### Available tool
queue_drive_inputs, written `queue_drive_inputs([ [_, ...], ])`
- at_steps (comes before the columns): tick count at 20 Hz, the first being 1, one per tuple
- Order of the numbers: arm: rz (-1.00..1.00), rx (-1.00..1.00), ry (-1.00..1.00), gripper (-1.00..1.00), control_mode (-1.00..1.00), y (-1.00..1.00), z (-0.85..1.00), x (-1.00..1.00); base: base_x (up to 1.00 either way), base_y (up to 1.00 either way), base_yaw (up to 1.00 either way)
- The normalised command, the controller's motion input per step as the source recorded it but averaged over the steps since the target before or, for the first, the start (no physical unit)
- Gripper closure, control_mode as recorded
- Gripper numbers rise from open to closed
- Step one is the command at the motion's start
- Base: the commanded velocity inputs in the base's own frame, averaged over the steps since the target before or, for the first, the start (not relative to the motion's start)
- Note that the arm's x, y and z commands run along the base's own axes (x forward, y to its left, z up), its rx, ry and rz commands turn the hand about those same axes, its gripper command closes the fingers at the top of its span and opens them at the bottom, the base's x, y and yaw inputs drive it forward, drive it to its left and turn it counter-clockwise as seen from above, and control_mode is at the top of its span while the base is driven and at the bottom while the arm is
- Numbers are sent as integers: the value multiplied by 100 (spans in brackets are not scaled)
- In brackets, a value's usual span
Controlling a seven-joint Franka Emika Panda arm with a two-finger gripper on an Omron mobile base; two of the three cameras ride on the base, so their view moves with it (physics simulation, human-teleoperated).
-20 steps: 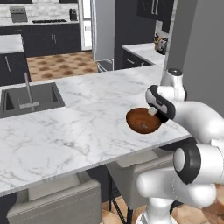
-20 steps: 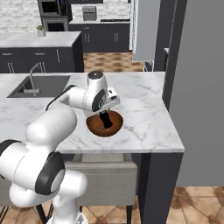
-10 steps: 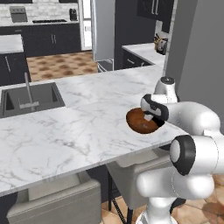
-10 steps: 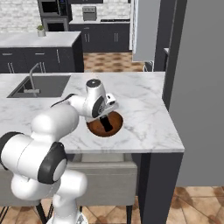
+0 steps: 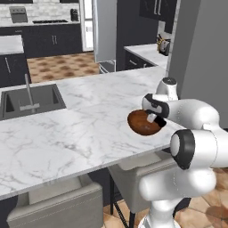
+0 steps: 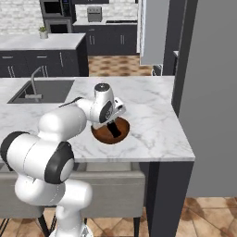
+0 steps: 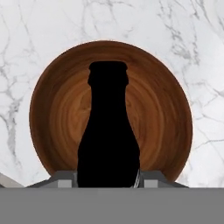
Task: Open the fridge, grab two sodas, and place both sodas inside the bowl with ice on the dining counter.
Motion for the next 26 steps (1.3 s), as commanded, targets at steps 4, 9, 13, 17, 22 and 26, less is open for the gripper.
queue_drive_inputs([
  [4,9,-4,3,100,-100,25,-13,16,0,0,0],
  [9,9,-6,5,100,-100,21,-15,5,0,0,0],
  [13,9,-7,5,100,-100,25,-22,0,0,0,0],
  [17,8,-5,3,100,-100,20,-24,0,0,0,0],
  [22,8,-1,1,100,-100,4,-31,0,0,0,0],
  [26,8,0,0,100,-100,0,-37,0,0,0,0],
])
